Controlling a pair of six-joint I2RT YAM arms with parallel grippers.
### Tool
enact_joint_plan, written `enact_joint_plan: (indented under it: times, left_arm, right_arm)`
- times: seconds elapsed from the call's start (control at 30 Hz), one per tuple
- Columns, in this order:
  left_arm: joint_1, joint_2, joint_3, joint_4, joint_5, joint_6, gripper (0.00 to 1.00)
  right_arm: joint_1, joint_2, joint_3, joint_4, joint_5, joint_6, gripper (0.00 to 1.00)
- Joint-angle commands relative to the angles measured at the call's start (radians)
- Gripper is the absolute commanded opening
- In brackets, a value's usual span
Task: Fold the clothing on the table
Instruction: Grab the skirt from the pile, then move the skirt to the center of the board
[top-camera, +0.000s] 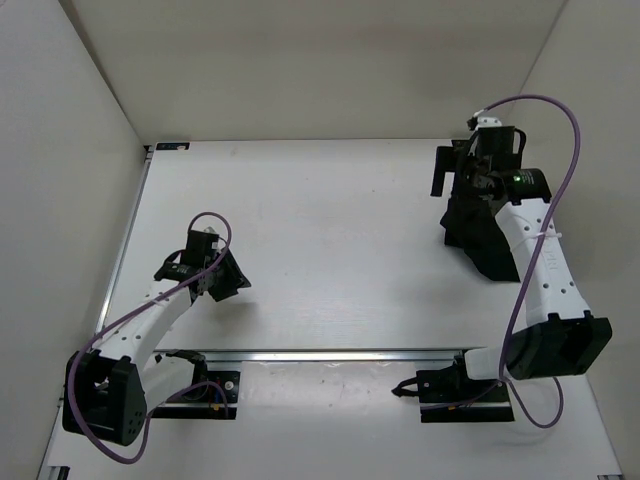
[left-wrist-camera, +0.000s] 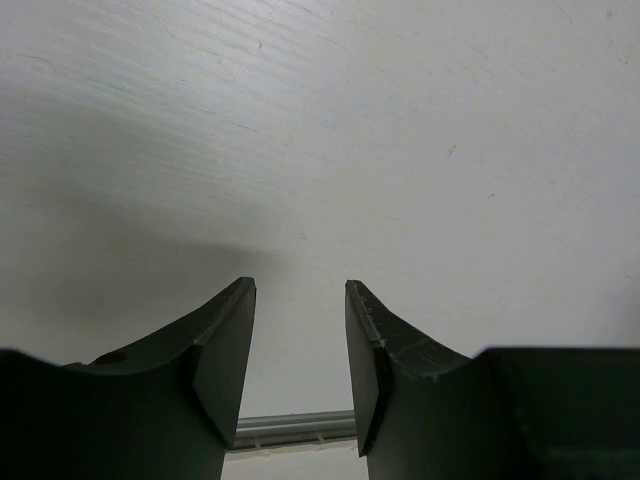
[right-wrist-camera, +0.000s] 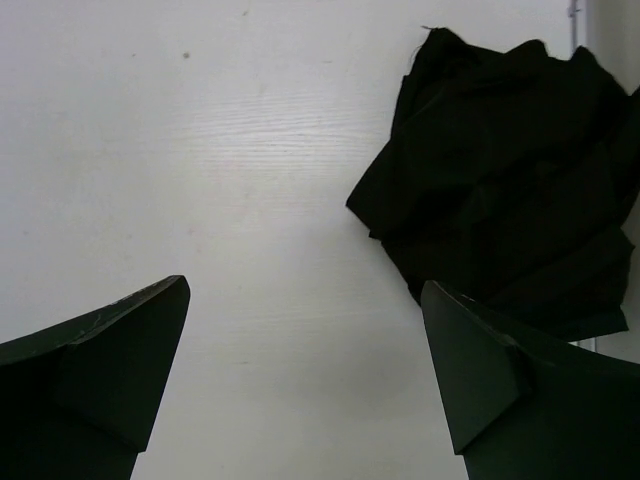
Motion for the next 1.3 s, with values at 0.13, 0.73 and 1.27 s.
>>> enact_joint_plan:
  times: [0.13, 0.73, 1.27]
  left_arm:
    - [-0.005, 0.001, -0.013, 0.029, 0.002, -0.002, 0.52]
    - [0.001, 0.044, -0.010, 0.036, 0.011, 0.011, 0.52]
    - [0.029, 0.030, 0.005, 0.040, 0.048, 0.018, 0.52]
  right_arm:
    - [-0.053, -0.049, -0.094, 0.081, -0.040, 0.028, 0.99]
    - [-0.104, 0.258, -0.325, 0.216, 0.195, 0.088, 0.53]
    - [0.221, -0.092, -0.068, 0.426, -0.027, 0.033, 0.00]
